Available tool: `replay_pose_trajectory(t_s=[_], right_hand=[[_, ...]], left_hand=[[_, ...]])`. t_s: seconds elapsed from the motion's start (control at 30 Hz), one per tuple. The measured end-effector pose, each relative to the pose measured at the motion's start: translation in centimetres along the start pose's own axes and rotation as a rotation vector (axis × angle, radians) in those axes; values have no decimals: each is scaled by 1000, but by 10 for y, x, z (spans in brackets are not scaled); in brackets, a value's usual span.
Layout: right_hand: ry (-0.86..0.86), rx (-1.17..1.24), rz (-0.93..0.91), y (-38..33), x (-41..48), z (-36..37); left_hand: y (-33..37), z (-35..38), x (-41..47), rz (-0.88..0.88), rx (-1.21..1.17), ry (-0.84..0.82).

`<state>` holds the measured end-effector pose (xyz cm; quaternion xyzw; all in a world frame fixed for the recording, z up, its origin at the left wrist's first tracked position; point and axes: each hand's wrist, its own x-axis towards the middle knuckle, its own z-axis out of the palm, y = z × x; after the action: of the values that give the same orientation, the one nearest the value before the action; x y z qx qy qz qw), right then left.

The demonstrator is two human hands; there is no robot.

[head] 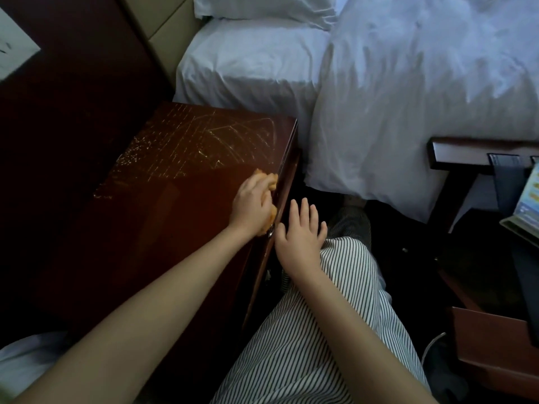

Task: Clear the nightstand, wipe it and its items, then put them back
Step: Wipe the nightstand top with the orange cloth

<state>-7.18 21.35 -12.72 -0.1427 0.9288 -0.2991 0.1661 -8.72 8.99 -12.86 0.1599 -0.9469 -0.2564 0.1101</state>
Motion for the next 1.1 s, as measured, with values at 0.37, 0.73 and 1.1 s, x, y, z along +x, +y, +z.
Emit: replay_pose_trajectory(t_s=[0.37,0.73,1.1], right_hand=[[-37,-78,-25,-1,-5,5],[-34,-42,10,-1,-3,3],[-30,-58,-16,-3,-3,2]], left_hand=[[-36,-13,10,-247,63,188],[-18,-15,-7,192,37,-163],[-12,2,45,-178,76,127]])
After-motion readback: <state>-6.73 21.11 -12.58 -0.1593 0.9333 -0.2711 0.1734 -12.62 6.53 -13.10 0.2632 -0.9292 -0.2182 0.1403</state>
